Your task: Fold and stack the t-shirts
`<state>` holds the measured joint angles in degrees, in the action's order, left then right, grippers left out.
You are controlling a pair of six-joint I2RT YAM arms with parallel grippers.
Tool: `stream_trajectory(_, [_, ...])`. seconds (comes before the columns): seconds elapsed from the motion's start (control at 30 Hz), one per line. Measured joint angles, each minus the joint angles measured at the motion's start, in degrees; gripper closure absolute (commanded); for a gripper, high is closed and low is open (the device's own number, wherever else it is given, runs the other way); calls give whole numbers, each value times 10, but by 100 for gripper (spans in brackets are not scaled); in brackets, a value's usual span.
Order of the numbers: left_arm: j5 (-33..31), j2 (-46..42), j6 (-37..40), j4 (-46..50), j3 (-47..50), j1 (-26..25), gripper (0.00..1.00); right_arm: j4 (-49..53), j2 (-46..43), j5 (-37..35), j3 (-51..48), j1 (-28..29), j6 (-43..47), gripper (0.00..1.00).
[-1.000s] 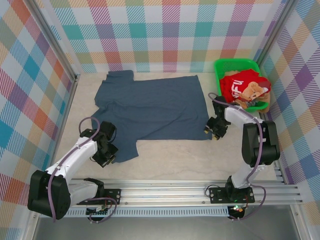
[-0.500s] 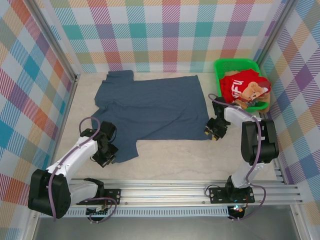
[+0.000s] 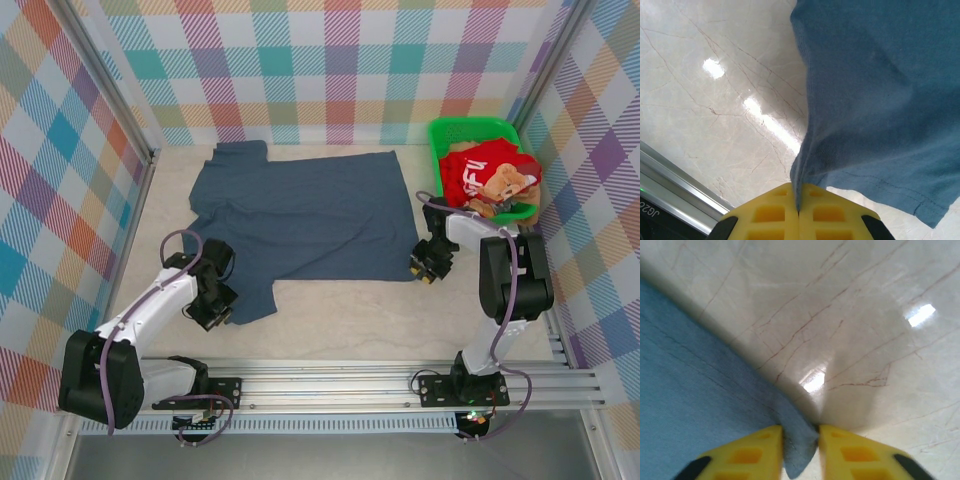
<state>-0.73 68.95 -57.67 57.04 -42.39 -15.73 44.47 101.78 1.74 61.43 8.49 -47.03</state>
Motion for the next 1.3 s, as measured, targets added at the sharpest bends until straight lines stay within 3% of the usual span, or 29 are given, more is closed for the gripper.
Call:
stream_trajectory(0.2, [-21,-1,-4,20,-18,0,100,0,-3,-3,1,5,0,100])
stream_trajectory(0.53, [-61,-142,-83,170,-30,-45,100,61,-70,-26,-21,40,46,100])
stream_trajectory(0.77, [-70,-153,-105,222,-70,-87,100,110,-135,-13,-62,43,63,100])
stream_trajectory(1.03, [-114,-83,-81,180,-137,-89,100,128,-127,-11,-37,43,82,100])
stream_trajectory(1.3, [-99,69,13,76,-266,-51,100,136,-89,-11,52,42,107,100])
